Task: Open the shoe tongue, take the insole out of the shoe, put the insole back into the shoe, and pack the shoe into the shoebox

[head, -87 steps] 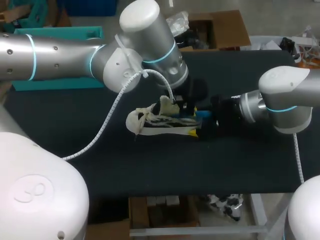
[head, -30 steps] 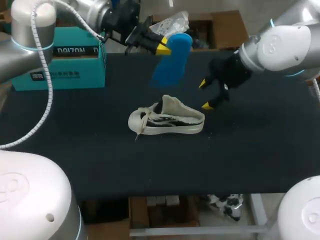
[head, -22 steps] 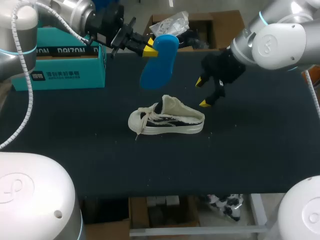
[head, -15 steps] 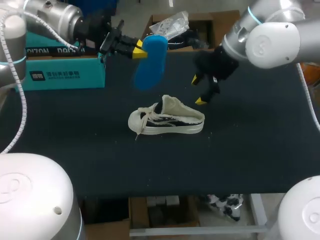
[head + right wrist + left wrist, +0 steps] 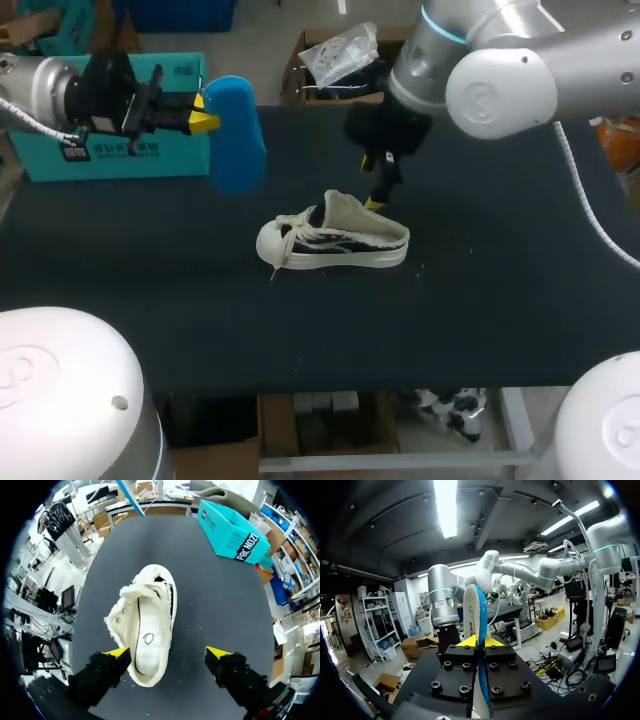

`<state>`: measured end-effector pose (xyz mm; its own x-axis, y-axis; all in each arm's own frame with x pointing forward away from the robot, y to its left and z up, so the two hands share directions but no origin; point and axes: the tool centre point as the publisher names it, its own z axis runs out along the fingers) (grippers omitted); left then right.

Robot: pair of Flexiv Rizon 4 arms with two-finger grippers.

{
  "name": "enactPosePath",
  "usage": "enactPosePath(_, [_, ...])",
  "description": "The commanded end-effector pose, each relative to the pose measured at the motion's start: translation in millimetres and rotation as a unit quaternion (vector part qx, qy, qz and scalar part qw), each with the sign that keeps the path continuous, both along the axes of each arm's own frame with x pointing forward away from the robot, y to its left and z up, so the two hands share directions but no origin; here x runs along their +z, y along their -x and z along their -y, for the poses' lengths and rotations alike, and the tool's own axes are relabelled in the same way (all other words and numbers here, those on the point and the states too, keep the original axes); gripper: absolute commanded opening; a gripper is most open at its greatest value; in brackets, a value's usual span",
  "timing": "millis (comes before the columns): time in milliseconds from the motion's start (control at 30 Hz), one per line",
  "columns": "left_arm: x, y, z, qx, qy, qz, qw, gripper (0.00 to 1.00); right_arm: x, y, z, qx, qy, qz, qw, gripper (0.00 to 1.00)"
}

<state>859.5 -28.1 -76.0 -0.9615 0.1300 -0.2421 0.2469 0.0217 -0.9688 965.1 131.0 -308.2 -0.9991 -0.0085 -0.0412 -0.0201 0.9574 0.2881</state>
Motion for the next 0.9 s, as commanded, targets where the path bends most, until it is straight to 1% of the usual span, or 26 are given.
enactPosePath(33, [2.3, 9.0, -12, 0.086, 0.019, 0.0, 0.996, 0.0, -12, 3.0, -13, -0.013, 0.087, 0.003, 0.996, 1.0])
enactPosePath(133, [1.5, 10.5, -20, 0.095, 0.019, -0.002, 0.995, 0.0, -18, 5.2, -19, -0.02, 0.104, -0.001, 0.994, 1.0])
enactPosePath(267, [-2.2, 11.6, -29, 0.105, 0.021, -0.007, 0.994, 0.0, -23, 6.3, -24, -0.025, 0.113, -0.003, 0.993, 1.0])
enactPosePath(333, [-4.7, 12.4, -34, 0.107, 0.023, -0.009, 0.994, 0.0, -25, 5.8, -26, -0.028, 0.118, -0.003, 0.993, 0.94])
enactPosePath(400, [-7.1, 12.7, -37, 0.109, 0.023, -0.011, 0.994, 0.0, -26, 4.9, -27, -0.029, 0.119, -0.004, 0.992, 0.82])
enactPosePath(433, [-8.1, 13.0, -39, 0.11, 0.023, -0.013, 0.994, 0.0, -27, 4.4, -28, -0.03, 0.119, -0.004, 0.992, 0.7])
enactPosePath(467, [-9.0, 13.4, -40, 0.112, 0.023, -0.015, 0.993, 0.0, -28, 3.8, -29, -0.032, 0.123, -0.005, 0.992, 0.51])
enactPosePath(500, [-9.7, 13.7, -42, 0.113, 0.022, -0.015, 0.993, 0.0, -28, 3.3, -29, -0.032, 0.123, -0.005, 0.992, 0.46])
enactPosePath(567, [-11.1, 14.3, -45, 0.115, 0.023, -0.017, 0.993, 0.0, -29, 1.7, -30, -0.038, 0.132, -0.008, 0.99, 0.42])
enactPosePath(633, [-12.3, 14.4, -48, 0.117, 0.023, -0.018, 0.993, 0.0, -31, 0.0, -29, -0.037, 0.129, -0.01, 0.991, 0.39])
enactPosePath(733, [-13.7, 14.6, -51, 0.119, 0.023, -0.02, 0.992, 0.0, -35, -2.5, -28, -0.041, 0.132, -0.015, 0.99, 0.38])
enactPosePath(767, [-14.2, 14.7, -53, 0.12, 0.023, -0.02, 0.992, 0.0, -36, -3.2, -27, -0.043, 0.134, -0.016, 0.99, 0.36])
enactPosePath(800, [-14.7, 14.8, -54, 0.12, 0.023, -0.02, 0.992, 0.0, -37, -3.6, -27, -0.043, 0.133, -0.017, 0.99, 0.21])
enactPosePath(833, [-15.0, 14.9, -55, 0.121, 0.022, -0.021, 0.992, 0.0, -37, -3.9, -27, -0.045, 0.132, -0.017, 0.99, 0.03])
enactPosePath(867, [-15.3, 14.9, -56, 0.121, 0.022, -0.021, 0.992, 0.0, -37, -4.3, -26, -0.047, 0.134, -0.017, 0.99, 0.0])
enactPosePath(900, [-15.6, 14.8, -57, 0.122, 0.023, -0.021, 0.992, 0.0, -38, -4.6, -27, -0.048, 0.134, -0.017, 0.99, 0.0])
